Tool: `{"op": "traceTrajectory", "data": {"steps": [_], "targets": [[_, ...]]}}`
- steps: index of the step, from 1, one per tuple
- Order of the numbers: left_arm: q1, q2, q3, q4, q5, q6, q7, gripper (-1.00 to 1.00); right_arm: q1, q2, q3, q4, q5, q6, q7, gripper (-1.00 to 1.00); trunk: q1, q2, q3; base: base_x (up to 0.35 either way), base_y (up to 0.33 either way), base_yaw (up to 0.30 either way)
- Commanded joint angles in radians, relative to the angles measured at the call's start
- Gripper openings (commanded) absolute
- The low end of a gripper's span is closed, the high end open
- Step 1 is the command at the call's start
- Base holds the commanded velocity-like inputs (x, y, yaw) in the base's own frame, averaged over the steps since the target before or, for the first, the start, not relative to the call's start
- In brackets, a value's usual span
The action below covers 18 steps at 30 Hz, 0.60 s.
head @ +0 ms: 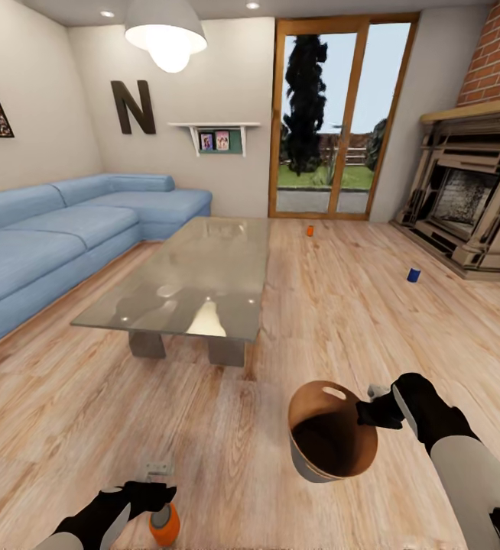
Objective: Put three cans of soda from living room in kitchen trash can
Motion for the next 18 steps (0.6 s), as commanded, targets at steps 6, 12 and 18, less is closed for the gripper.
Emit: {"op": "traceTrajectory", "data": {"steps": [6, 12, 18], "targets": [[0.000, 0.000, 0.000, 0.000, 0.000, 0.000, -0.001, 1.00, 0.003, 0.005, -0.003, -0.089, -0.029, 0.008, 0.006, -1.00, 0.000, 0.000, -0.009, 0.000, 0.000, 0.000], [0.000, 0.000, 0.000, -0.001, 0.000, 0.000, -0.001, 1.00, 0.004, 0.004, -0.006, -0.133, -0.032, 0.015, 0.006, -1.00, 0.000, 0.000, -0.016, 0.000, 0.000, 0.000], [0.000, 0.000, 0.000, 0.001, 0.000, 0.001, -0.001, 1.00, 0.004, 0.002, -0.006, -0.137, -0.035, 0.017, 0.006, -1.00, 0.016, -0.029, -0.037, 0.000, 0.000, 0.000]]}}
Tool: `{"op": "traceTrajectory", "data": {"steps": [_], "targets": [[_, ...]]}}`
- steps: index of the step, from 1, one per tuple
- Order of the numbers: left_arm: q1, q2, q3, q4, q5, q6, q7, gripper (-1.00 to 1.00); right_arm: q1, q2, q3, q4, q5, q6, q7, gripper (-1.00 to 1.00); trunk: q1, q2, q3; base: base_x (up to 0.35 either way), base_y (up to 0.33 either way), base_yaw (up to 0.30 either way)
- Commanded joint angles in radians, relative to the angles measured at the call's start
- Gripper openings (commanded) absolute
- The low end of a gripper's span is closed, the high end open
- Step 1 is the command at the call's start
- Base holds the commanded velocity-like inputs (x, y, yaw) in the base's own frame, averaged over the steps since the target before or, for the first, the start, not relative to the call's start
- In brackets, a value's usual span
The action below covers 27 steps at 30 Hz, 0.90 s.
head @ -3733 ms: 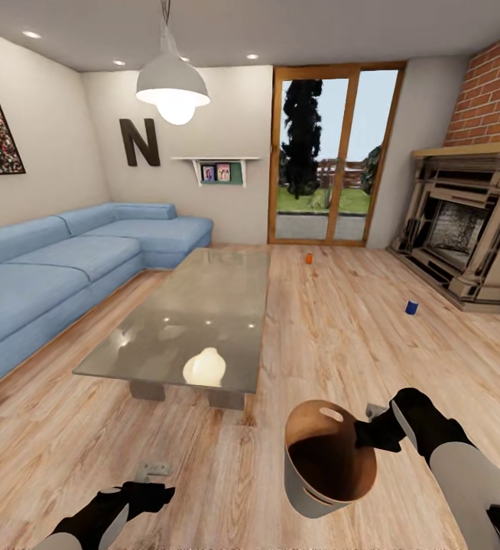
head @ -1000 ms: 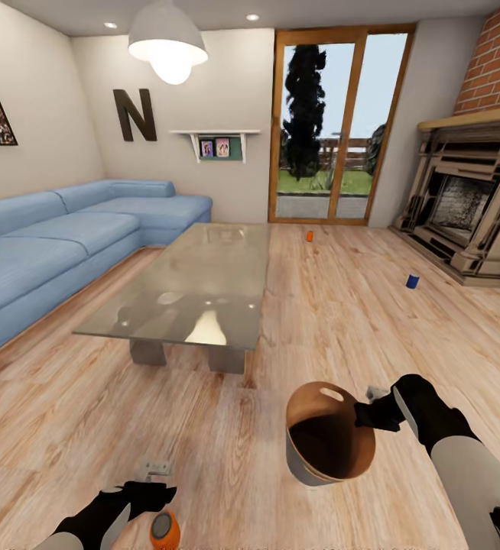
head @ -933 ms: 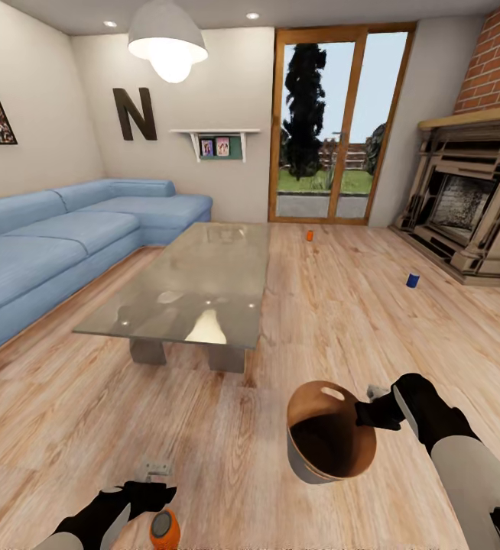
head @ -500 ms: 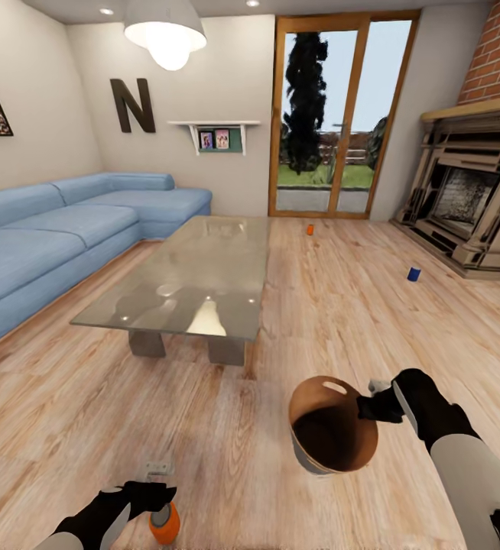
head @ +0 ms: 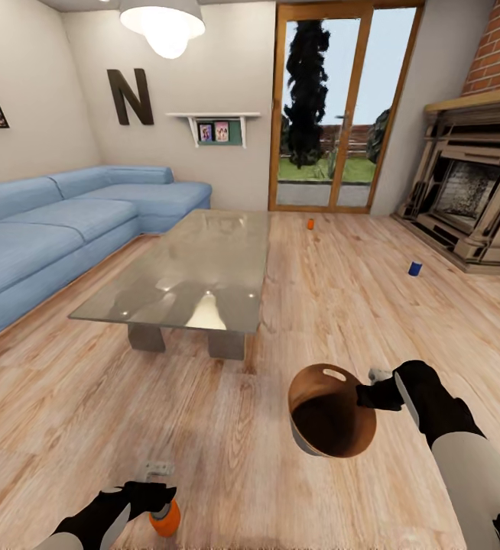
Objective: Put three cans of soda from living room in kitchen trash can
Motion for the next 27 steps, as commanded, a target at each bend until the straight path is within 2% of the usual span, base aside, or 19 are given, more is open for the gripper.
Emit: {"op": "traceTrajectory", "data": {"steps": [1, 5, 15, 27], "targets": [[0.000, 0.000, 0.000, 0.000, 0.000, 0.000, 0.000, 1.00, -0.001, 0.000, -0.001, -0.001, -0.031, 0.005, 0.007, -1.00, 0.000, 0.000, -0.004, 0.000, 0.000, 0.000], [0.000, 0.000, 0.000, 0.000, 0.000, 0.000, 0.000, 1.00, -0.001, 0.000, -0.001, -0.001, -0.033, 0.005, 0.007, -1.00, 0.002, -0.001, -0.019, 0.000, 0.000, 0.000], [0.000, 0.000, 0.001, -0.007, 0.001, -0.001, -0.001, 1.00, -0.001, -0.001, 0.000, -0.001, -0.036, 0.003, 0.014, -1.00, 0.002, -0.001, -0.019, 0.006, 0.000, 0.000], [0.000, -0.001, 0.001, -0.010, 0.002, -0.002, -0.001, 1.00, -0.001, 0.001, 0.000, -0.001, -0.036, 0.002, 0.014, -1.00, 0.002, -0.001, -0.019, 0.120, 0.000, 0.000]]}}
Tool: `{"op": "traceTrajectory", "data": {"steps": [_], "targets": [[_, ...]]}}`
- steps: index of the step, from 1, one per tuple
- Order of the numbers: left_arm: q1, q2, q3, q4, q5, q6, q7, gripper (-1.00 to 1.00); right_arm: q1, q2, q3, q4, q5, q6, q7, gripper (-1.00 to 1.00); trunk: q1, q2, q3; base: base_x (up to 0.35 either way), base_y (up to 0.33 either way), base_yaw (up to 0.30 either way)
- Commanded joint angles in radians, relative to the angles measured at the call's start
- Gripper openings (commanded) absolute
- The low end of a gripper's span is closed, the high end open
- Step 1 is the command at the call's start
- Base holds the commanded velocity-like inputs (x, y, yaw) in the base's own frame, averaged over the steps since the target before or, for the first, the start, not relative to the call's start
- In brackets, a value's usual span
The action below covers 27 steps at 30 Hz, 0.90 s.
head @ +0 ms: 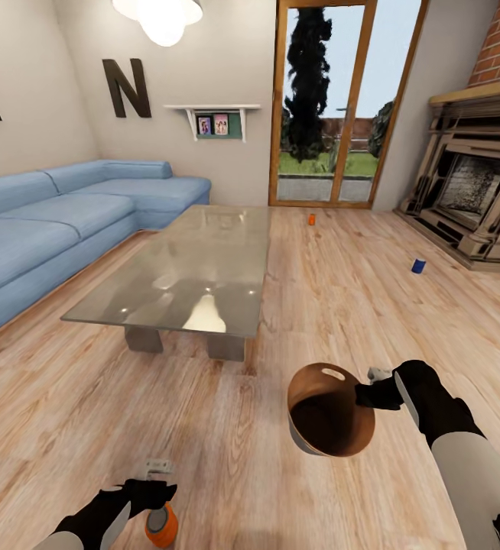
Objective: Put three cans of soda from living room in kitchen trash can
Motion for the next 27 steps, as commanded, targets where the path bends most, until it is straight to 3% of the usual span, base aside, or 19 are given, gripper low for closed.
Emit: {"op": "traceTrajectory", "data": {"steps": [1, 27], "targets": [[0.000, 0.000, 0.000, 0.000, 0.000, 0.000, 0.000, 1.00, 0.000, 0.000, -0.001, 0.000, -0.028, 0.005, 0.007, -1.00, 0.000, 0.000, 0.000, 0.014, 0.000, 0.000], [0.000, 0.000, 0.001, 0.001, -0.001, 0.003, -0.002, 1.00, 0.000, 0.001, 0.000, 0.000, -0.027, 0.004, 0.007, -1.00, 0.011, -0.006, -0.097, 0.001, 0.000, 0.000]]}}
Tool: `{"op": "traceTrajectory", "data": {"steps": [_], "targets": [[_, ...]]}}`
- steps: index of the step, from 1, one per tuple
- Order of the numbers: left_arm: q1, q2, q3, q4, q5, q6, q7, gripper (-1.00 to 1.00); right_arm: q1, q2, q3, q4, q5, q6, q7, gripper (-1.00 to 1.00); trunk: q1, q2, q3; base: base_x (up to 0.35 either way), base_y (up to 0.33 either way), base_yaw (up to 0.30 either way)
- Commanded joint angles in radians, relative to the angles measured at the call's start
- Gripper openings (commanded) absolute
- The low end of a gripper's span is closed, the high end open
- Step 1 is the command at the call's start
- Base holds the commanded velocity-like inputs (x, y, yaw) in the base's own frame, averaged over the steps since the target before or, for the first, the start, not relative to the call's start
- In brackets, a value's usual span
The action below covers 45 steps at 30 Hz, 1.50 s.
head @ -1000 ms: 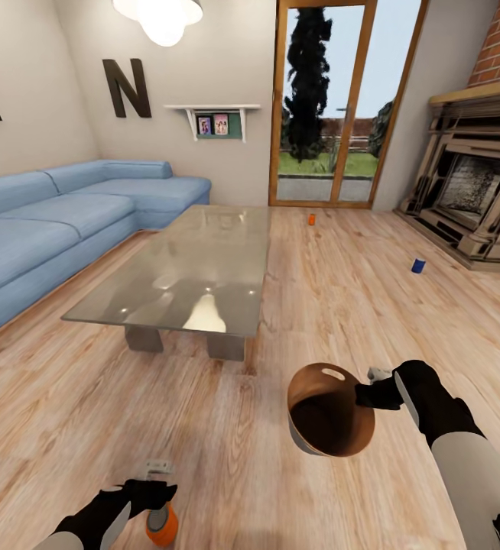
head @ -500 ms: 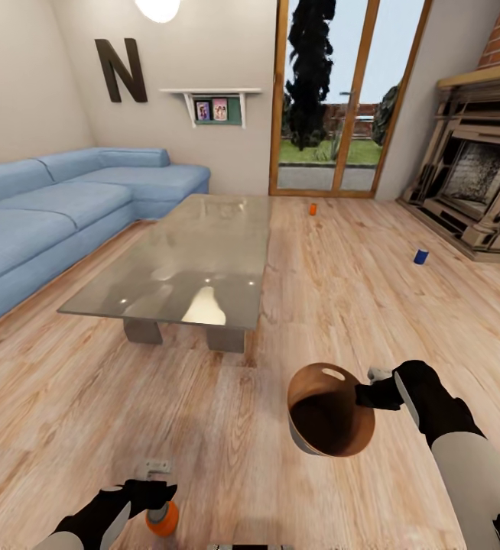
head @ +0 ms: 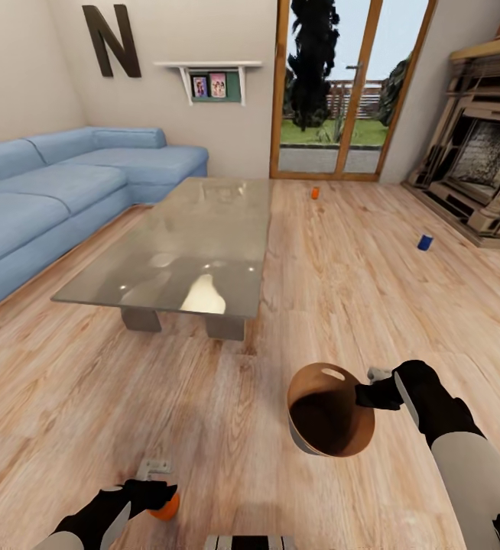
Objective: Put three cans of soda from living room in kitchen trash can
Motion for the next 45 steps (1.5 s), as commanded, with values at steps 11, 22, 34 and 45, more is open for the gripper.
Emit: {"op": "traceTrajectory", "data": {"steps": [11, 22, 34, 45], "targets": [[0.000, -0.001, 0.001, 0.000, 0.000, 0.000, 0.001, 1.00, -0.001, 0.000, -0.001, 0.000, -0.028, 0.005, 0.006, -1.00, 0.001, -0.001, -0.008, 0.000, 0.000, 0.000], [0.000, 0.001, -0.001, 0.000, 0.000, 0.000, -0.001, 1.00, -0.001, 0.001, 0.001, 0.000, -0.028, 0.005, 0.006, -1.00, 0.005, -0.003, -0.043, 0.000, 0.000, 0.000], [0.000, 0.001, 0.000, -0.001, 0.001, 0.000, -0.002, 1.00, -0.001, 0.002, 0.005, 0.000, -0.028, 0.005, 0.006, -1.00, 0.007, -0.004, -0.058, 0.001, 0.000, 0.000], [0.000, 0.001, -0.001, -0.001, 0.002, -0.002, -0.003, 1.00, -0.001, 0.002, 0.006, 0.000, -0.028, 0.004, 0.006, -1.00, 0.007, -0.004, -0.058, 0.065, 0.000, 0.000]]}}
